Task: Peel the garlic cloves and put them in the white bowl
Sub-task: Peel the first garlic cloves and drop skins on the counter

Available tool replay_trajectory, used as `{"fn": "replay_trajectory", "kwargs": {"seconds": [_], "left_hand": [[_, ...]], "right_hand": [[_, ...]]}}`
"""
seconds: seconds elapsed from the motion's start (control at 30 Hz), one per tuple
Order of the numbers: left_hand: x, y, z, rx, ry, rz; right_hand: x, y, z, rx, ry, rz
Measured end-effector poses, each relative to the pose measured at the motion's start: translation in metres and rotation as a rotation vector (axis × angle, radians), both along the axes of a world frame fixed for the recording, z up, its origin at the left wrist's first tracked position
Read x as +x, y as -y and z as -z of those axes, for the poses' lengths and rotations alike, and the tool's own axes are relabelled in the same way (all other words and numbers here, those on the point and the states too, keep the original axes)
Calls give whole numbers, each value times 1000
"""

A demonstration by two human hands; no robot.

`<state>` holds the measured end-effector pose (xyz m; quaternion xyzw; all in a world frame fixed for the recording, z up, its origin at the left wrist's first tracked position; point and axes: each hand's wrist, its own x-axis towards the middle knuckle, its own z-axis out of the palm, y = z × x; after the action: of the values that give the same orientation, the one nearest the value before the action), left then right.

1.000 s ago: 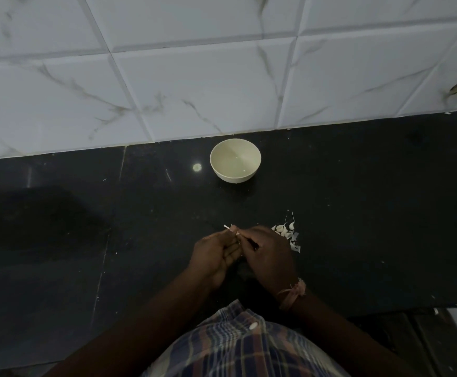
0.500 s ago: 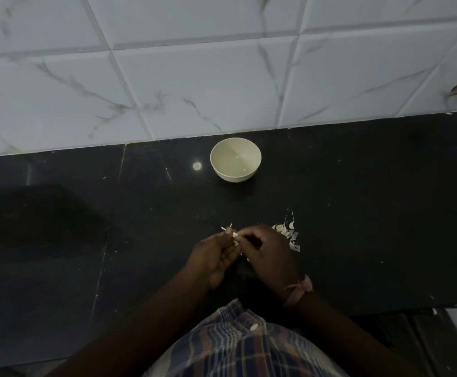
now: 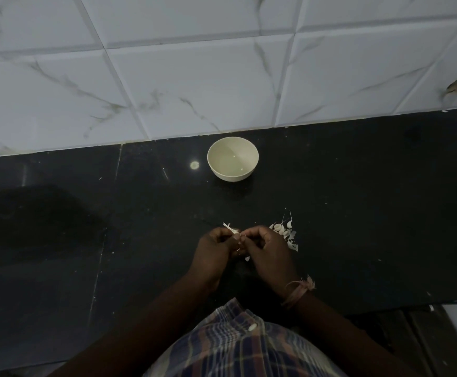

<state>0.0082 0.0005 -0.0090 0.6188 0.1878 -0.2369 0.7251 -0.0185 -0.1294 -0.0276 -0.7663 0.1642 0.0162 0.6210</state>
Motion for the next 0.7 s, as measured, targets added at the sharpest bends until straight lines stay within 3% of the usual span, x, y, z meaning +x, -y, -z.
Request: {"fn": "replay_trajectory", "kwargs": {"seconds": [0.27, 0.37, 0.6, 0.7], "left_hand": [[3, -4, 5, -114, -56, -7], [4, -5, 3, -157, -33, 0], [5, -4, 15, -119, -49, 10], [7, -7, 14, -106, -74, 67]], "right_hand": [[1, 4, -9, 49, 14, -91], [3, 1, -14, 165, 20, -67], [6, 3, -11, 66, 40, -47], [8, 6, -13, 126, -6, -58]]}}
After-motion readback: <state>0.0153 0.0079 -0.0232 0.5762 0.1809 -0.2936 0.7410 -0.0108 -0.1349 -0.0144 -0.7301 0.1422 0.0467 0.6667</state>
